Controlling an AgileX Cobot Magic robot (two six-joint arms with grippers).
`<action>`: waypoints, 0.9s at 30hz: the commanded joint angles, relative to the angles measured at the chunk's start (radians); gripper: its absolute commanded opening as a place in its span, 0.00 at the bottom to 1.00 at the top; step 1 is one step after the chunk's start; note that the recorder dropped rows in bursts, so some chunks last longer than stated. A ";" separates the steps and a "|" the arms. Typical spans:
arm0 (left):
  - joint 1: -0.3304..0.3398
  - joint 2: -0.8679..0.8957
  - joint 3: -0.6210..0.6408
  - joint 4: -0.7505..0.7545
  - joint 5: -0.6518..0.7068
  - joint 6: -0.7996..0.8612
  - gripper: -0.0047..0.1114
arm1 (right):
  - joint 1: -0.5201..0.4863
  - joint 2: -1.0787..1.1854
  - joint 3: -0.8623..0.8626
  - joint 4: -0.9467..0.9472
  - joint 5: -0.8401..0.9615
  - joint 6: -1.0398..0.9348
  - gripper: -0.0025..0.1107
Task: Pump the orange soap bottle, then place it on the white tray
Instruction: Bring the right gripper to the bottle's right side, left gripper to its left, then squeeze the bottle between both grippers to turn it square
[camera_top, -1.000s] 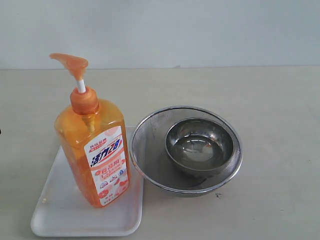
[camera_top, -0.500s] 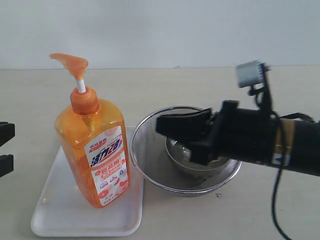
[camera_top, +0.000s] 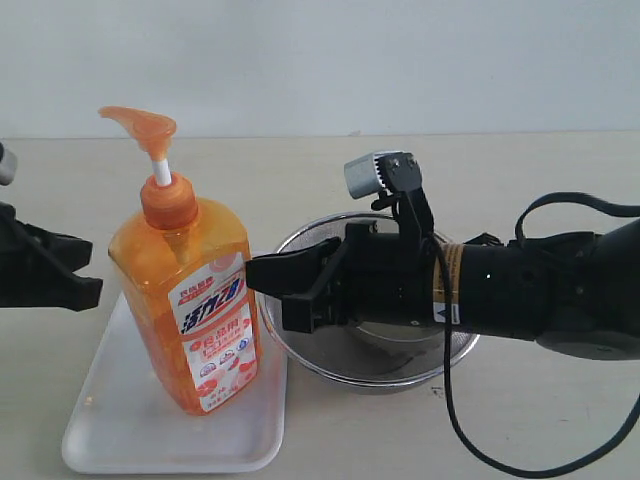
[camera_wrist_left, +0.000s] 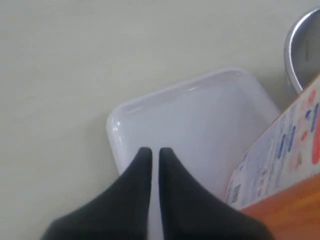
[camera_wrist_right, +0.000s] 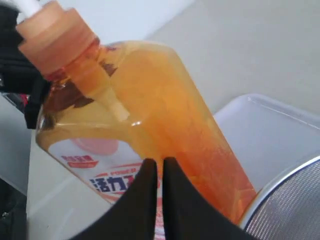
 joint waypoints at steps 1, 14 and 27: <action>-0.001 0.089 -0.040 -0.008 -0.049 0.015 0.08 | 0.001 0.007 -0.005 0.028 0.000 -0.047 0.02; -0.001 0.110 -0.040 -0.026 -0.149 0.022 0.08 | 0.036 0.009 -0.085 0.049 0.067 -0.066 0.02; -0.001 0.065 0.003 -0.026 -0.108 -0.021 0.08 | 0.039 0.129 -0.123 0.060 0.031 -0.105 0.02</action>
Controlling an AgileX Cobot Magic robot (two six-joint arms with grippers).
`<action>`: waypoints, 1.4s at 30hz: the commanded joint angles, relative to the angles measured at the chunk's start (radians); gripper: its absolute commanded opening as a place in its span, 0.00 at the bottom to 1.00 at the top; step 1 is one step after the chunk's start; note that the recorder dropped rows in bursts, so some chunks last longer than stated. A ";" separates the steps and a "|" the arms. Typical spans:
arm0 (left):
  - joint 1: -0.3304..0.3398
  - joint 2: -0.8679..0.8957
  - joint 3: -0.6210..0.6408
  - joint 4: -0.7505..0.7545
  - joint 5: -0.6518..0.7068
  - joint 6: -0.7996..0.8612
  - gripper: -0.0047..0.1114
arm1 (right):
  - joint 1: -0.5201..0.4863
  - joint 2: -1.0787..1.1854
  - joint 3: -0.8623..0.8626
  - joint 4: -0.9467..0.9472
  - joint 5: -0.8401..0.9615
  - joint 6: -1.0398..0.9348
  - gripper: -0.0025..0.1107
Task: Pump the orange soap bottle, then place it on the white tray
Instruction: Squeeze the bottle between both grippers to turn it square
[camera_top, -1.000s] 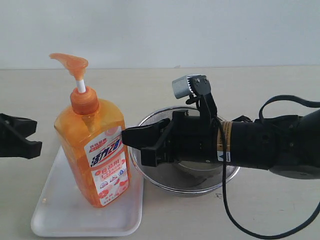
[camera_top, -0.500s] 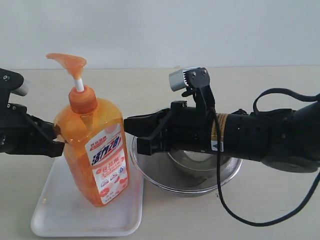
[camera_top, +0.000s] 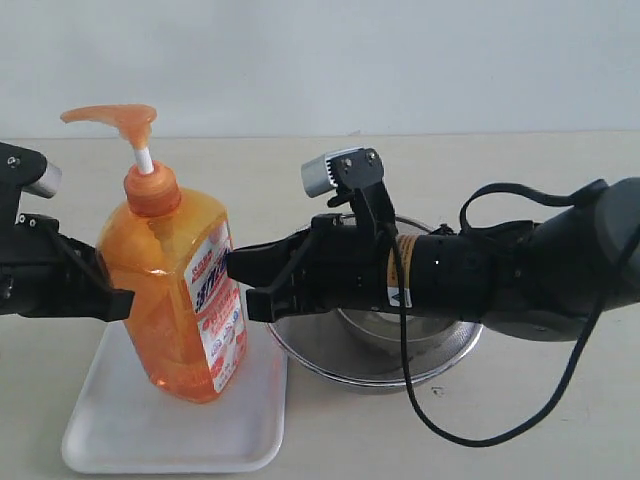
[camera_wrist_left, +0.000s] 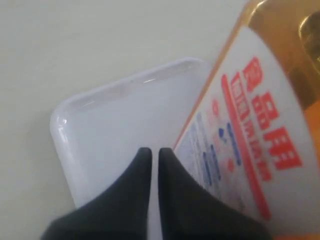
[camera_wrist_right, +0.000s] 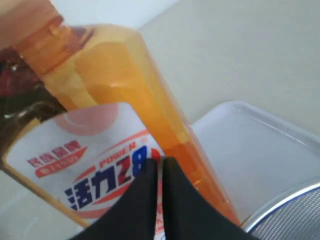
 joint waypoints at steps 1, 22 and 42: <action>-0.001 -0.066 0.026 -0.011 0.012 -0.039 0.08 | 0.000 0.029 -0.022 0.003 -0.019 -0.029 0.02; -0.001 -0.122 0.071 -0.018 -0.108 -0.073 0.08 | 0.000 0.031 -0.063 -0.050 -0.023 -0.013 0.02; -0.001 -0.124 0.081 -0.012 -0.100 -0.105 0.08 | 0.002 0.031 -0.063 -0.049 -0.048 -0.029 0.02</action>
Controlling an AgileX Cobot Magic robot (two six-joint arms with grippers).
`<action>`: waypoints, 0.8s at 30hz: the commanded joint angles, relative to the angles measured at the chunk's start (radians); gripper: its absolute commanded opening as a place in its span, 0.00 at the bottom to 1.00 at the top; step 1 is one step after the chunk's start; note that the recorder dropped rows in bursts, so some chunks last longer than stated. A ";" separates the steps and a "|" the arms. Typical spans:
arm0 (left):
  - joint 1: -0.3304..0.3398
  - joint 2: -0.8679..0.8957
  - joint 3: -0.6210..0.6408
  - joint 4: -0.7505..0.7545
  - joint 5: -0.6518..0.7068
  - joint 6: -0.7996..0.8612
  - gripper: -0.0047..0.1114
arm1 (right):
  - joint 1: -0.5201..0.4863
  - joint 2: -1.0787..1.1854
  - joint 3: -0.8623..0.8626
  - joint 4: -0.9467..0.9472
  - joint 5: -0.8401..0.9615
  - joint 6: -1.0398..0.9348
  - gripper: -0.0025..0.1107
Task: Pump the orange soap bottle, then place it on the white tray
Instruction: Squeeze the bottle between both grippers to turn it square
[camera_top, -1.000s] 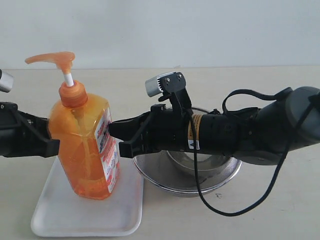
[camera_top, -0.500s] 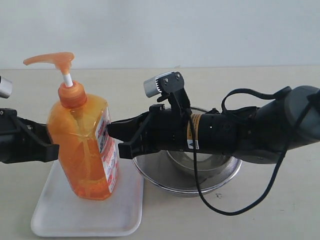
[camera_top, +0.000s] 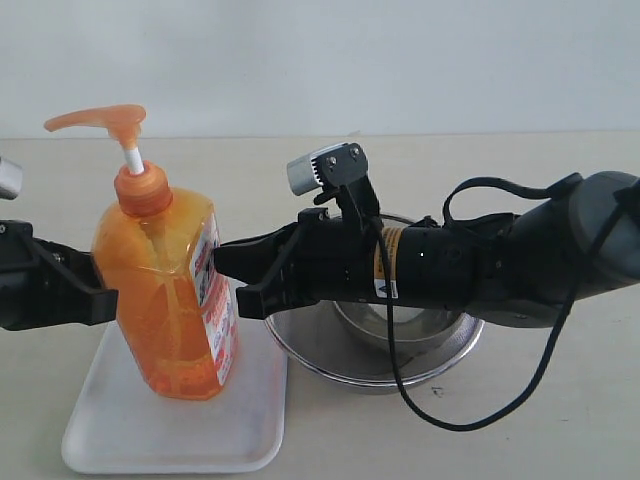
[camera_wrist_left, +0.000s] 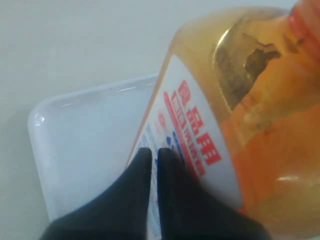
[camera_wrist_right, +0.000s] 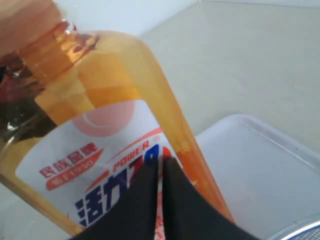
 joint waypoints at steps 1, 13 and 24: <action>-0.001 -0.003 0.007 0.007 -0.030 -0.018 0.08 | 0.002 -0.004 -0.006 -0.011 -0.033 -0.013 0.02; -0.001 -0.003 0.018 0.005 -0.045 -0.043 0.08 | 0.002 -0.004 -0.006 -0.011 -0.033 -0.016 0.02; -0.001 -0.003 0.018 0.005 -0.030 -0.048 0.08 | 0.002 -0.004 -0.016 -0.020 -0.041 -0.017 0.02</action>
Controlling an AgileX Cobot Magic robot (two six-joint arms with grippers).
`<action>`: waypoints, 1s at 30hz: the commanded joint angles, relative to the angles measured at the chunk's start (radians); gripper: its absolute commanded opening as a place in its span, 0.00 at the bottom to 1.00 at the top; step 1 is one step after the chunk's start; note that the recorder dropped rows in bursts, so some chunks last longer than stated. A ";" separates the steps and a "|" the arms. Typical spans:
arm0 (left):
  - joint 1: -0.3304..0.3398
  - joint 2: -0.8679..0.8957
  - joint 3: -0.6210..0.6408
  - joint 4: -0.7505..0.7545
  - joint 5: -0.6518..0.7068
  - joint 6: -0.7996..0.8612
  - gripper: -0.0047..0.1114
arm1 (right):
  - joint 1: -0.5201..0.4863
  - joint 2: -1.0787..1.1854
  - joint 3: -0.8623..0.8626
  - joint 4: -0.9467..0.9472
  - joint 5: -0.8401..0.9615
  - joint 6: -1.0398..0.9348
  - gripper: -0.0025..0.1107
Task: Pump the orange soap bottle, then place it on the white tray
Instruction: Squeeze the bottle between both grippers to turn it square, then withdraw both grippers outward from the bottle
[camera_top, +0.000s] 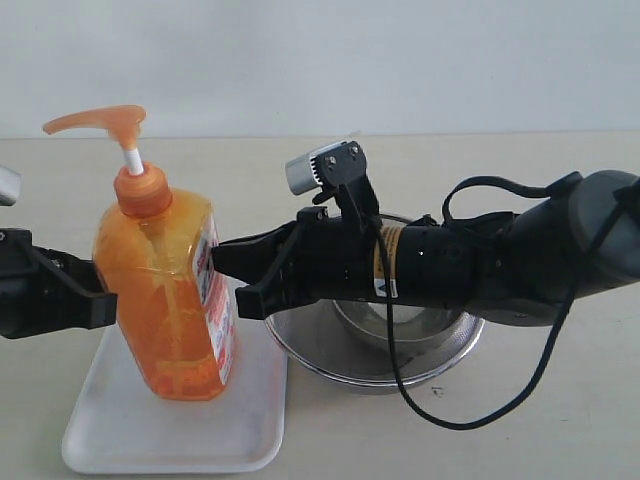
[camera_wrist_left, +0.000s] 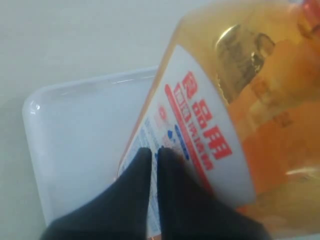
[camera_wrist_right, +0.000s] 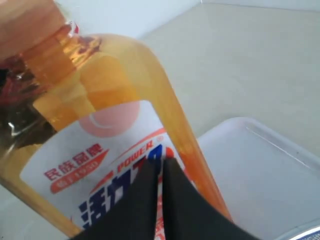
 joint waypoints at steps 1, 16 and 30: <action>-0.001 -0.003 0.004 0.005 -0.013 -0.011 0.08 | 0.002 -0.004 -0.011 -0.014 -0.035 -0.008 0.02; -0.001 -0.146 0.027 0.005 0.120 -0.017 0.08 | 0.000 -0.006 -0.009 0.003 -0.003 -0.027 0.02; -0.001 -0.437 0.119 -0.004 0.150 -0.064 0.08 | -0.153 -0.159 0.147 -0.006 -0.078 0.003 0.02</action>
